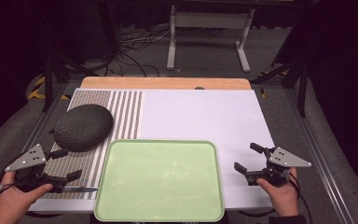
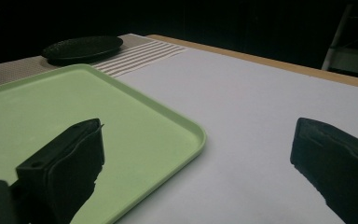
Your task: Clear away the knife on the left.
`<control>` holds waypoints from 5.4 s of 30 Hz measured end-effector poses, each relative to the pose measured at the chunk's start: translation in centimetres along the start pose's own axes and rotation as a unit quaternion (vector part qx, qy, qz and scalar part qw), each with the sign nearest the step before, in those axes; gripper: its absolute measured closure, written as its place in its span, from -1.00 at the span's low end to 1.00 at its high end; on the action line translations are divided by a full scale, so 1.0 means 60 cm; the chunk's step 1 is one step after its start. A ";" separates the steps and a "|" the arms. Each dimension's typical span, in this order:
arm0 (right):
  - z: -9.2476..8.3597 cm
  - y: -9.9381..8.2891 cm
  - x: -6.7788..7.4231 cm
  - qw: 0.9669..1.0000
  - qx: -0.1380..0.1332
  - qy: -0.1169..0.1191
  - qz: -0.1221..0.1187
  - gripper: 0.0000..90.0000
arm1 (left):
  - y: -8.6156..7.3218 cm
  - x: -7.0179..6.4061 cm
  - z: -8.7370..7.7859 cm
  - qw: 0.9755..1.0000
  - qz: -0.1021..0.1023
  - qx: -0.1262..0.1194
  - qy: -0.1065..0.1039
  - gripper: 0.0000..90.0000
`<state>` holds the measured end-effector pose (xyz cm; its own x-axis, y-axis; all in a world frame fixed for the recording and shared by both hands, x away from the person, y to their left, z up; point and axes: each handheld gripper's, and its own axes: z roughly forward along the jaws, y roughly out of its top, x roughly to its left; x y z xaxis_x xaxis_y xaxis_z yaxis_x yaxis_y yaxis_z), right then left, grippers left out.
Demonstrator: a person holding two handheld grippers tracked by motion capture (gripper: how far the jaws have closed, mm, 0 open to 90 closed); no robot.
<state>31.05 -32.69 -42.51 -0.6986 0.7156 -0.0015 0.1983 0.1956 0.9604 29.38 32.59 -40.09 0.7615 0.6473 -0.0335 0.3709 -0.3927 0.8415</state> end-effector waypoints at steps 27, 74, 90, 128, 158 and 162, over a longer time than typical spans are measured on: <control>0.003 -0.009 -0.004 1.000 0.017 0.009 -0.003 -0.93 | 0.034 0.001 0.000 0.986 0.079 0.144 -0.039 -0.66; 0.011 -0.019 0.000 0.998 0.051 0.020 -0.028 -0.93 | -0.006 0.038 0.035 0.873 0.225 0.417 -0.118 -0.18; 0.008 -0.018 0.000 0.998 0.046 0.022 -0.029 -0.92 | -0.023 0.047 0.061 0.822 0.278 0.482 -0.121 0.62; 0.005 -0.019 -0.004 0.999 0.042 0.023 -0.025 -0.92 | 0.045 0.044 0.015 0.886 0.155 0.433 -0.057 0.73; 0.005 -0.021 -0.007 0.999 0.045 0.019 -0.023 -0.92 | 0.099 0.018 0.034 0.933 -0.117 0.326 -0.096 0.73; 0.004 -0.021 -0.007 0.999 0.044 0.019 -0.022 -0.92 | 0.102 0.010 0.041 0.934 -0.132 0.318 -0.097 0.73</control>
<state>31.25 -33.07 -43.78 -0.7329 0.6796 -0.0307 0.2260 0.2858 0.9313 33.43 28.94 -36.28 0.6586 0.6694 -0.3438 0.7525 -0.5849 0.3026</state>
